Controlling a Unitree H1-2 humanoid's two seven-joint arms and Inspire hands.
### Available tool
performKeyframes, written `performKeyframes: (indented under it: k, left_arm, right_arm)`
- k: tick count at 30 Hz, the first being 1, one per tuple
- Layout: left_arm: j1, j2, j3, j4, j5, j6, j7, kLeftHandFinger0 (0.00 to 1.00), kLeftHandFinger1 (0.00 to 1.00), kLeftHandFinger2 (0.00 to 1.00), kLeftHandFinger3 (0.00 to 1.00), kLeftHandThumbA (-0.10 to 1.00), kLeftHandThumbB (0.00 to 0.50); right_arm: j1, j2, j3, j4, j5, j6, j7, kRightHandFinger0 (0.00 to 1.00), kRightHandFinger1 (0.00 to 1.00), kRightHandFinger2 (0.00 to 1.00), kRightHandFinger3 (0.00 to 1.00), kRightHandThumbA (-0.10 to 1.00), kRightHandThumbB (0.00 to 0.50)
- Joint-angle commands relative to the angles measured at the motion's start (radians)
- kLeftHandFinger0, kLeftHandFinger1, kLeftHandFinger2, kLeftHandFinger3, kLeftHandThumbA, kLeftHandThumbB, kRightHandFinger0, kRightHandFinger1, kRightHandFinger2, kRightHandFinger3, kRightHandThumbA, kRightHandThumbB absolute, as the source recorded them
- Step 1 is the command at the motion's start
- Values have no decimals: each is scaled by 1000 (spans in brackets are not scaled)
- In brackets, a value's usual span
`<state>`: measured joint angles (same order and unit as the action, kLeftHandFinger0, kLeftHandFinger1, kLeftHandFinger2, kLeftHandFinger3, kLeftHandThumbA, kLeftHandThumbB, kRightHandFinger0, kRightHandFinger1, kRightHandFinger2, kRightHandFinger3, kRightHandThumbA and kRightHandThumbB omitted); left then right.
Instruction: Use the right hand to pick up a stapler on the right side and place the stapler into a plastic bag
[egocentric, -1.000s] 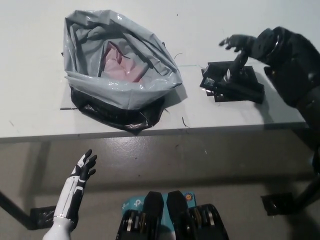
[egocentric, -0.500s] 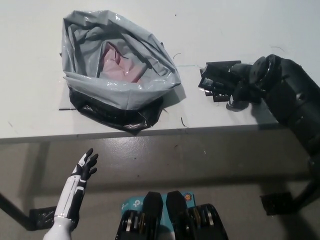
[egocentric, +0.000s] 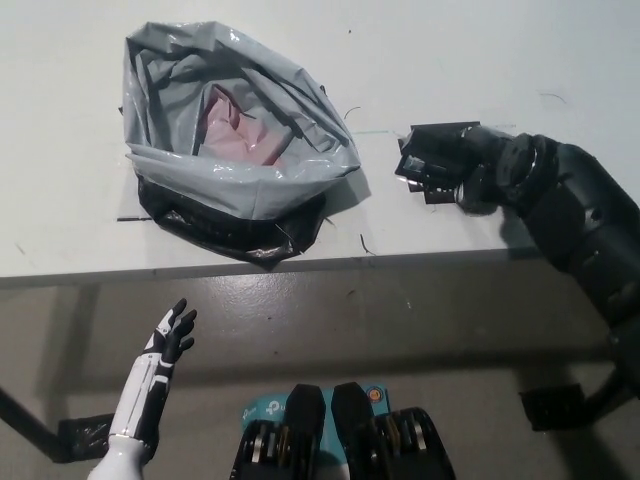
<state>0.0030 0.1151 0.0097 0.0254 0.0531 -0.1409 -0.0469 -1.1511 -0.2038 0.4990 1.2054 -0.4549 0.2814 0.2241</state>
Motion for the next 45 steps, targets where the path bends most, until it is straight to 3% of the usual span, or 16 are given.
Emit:
performKeyframes:
  k: [1,4,8,13,17,19,20,22,23,25,31,35,38,43,44,45]
  left_arm:
    - [-6,3,-6,-34,10,-30,1,965,1000,1000,1000,992,491]
    - [-8,3,-7,-35,7,-24,-2,964,1000,1000,1000,957,496]
    - [-11,2,-10,-35,16,-23,1,957,1000,1000,1000,946,480]
    - [-17,6,-11,-29,14,-30,-3,926,1000,1000,1000,929,464]
    - [-20,6,-11,-28,6,-28,-8,893,1000,976,1000,918,458]
    - [-19,6,-11,-27,6,-28,-7,875,987,963,1000,923,458]
    - [-19,5,-10,-25,5,-28,-6,855,976,956,1000,920,457]
    - [-19,6,-10,-22,4,-31,-7,843,972,955,1000,921,459]
    - [-18,5,-10,-21,0,-32,-9,837,966,950,1000,914,460]
    - [-19,5,-10,-19,-1,-32,-9,834,959,947,1000,924,469]
    - [-15,3,-11,-17,3,-33,-6,824,947,940,1000,929,474]
    - [-8,6,-11,-24,0,-35,-10,823,955,954,1000,956,488]
    - [-5,5,-12,-24,-4,-41,-12,835,967,969,1000,968,500]
    - [2,2,-16,-14,3,-67,-9,932,1000,1000,1000,1000,500]
    - [4,1,-17,-14,0,-67,-10,972,1000,1000,1000,1000,500]
    - [8,0,-17,-16,-4,-68,-12,1000,1000,1000,1000,1000,500]
  right_arm:
    - [19,5,-112,-4,37,-191,-386,0,150,390,425,265,186]
    - [20,4,-142,-9,53,-221,-397,19,271,577,591,231,178]
    - [18,1,-173,1,63,-254,-404,0,266,570,518,208,185]
    - [17,1,-211,10,73,-270,-401,0,372,710,568,226,189]
    - [11,11,-371,5,210,-263,-360,0,416,715,448,191,225]
    - [-9,19,-468,7,292,-213,-313,66,474,724,532,229,214]
    - [-21,26,-575,12,399,-211,-276,39,468,732,575,122,237]
    - [-33,34,-671,15,482,-198,-253,5,438,727,589,76,235]
    - [-47,43,-758,11,559,-165,-248,0,375,692,706,-16,255]
    - [-65,54,-844,-10,618,-123,-251,0,309,678,910,7,234]
    - [-104,73,-979,-41,693,-53,-237,0,164,608,629,3,227]
    - [-132,112,-969,-122,670,-31,-229,0,90,538,709,-25,201]
    - [-153,145,-981,-196,682,38,-224,0,95,546,845,-53,205]
    - [-169,197,-933,-313,664,101,-192,0,146,570,697,-15,201]
    - [-172,206,-922,-332,661,109,-189,0,142,557,686,-3,210]
    - [-174,218,-902,-356,657,111,-181,0,124,520,772,-15,213]
